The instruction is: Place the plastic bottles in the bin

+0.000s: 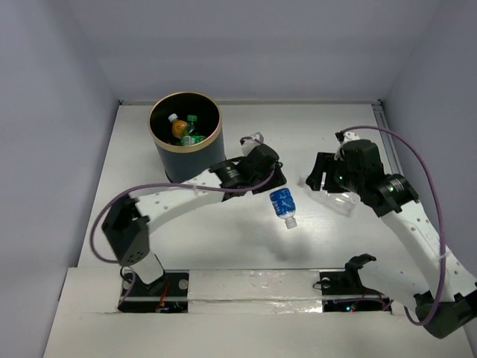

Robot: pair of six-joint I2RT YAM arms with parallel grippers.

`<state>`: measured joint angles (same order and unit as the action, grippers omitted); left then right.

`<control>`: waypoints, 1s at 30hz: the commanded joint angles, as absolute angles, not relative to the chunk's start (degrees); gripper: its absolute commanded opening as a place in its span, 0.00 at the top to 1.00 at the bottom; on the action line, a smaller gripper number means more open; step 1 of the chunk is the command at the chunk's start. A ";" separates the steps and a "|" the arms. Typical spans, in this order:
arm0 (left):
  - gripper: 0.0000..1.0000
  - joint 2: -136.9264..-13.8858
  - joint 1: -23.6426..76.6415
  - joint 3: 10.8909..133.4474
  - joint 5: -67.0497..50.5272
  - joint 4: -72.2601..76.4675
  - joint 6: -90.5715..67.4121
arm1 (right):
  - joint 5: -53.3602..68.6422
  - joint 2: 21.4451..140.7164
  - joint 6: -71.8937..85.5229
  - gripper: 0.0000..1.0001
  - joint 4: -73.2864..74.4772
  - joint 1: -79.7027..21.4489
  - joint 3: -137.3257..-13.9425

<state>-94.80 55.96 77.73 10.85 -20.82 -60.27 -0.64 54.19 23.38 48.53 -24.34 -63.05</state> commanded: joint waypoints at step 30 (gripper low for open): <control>0.76 -60.20 36.91 71.71 -12.74 -22.59 -29.00 | -16.01 108.27 -1.23 0.00 62.84 -18.98 -85.17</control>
